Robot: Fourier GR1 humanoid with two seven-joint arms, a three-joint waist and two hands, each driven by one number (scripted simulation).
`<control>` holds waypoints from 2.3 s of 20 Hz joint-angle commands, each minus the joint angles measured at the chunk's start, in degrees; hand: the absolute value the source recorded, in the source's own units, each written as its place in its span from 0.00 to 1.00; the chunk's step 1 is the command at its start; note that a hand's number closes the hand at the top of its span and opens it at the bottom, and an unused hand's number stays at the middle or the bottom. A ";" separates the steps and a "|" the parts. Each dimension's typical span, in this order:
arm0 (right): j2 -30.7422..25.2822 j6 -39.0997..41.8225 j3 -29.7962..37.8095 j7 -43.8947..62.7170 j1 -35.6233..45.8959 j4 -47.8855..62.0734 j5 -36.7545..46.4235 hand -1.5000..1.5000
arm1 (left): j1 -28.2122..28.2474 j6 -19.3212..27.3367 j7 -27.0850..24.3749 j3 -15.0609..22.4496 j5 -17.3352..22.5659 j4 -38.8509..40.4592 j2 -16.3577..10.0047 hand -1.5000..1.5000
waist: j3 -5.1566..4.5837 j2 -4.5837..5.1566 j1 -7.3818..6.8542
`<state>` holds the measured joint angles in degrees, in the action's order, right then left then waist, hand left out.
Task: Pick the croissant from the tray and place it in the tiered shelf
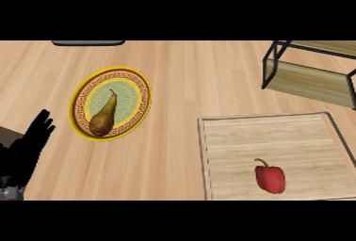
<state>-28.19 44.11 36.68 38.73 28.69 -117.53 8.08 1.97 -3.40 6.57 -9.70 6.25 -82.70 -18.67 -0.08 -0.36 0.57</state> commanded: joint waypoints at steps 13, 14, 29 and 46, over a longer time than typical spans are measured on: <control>-22.78 -4.39 -5.55 1.09 15.20 18.27 5.49 1.00 | -1.76 -1.76 0.65 -1.15 -0.86 -0.03 -0.40 0.50 | 0.04 0.46 -1.40; -22.16 -5.56 -7.11 0.58 14.59 17.68 6.62 1.00 | -2.80 -0.30 1.15 0.36 -1.81 0.55 1.93 0.50 | 0.04 0.44 -1.15; -24.99 -21.74 -18.49 -17.70 22.40 46.20 23.71 1.00 | -0.60 -3.31 0.18 -1.10 -1.00 -1.56 1.55 0.50 | 0.06 0.54 -1.80; -22.67 -36.64 -20.95 -31.87 31.29 79.71 32.45 0.00 | -2.67 -1.25 1.57 0.16 -3.71 -1.52 4.00 0.50 | 0.09 0.81 -2.10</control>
<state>-50.36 9.05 17.50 10.69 58.25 -43.63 37.93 0.13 -5.17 7.16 -10.10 2.85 -83.55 -15.55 0.02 0.44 -1.52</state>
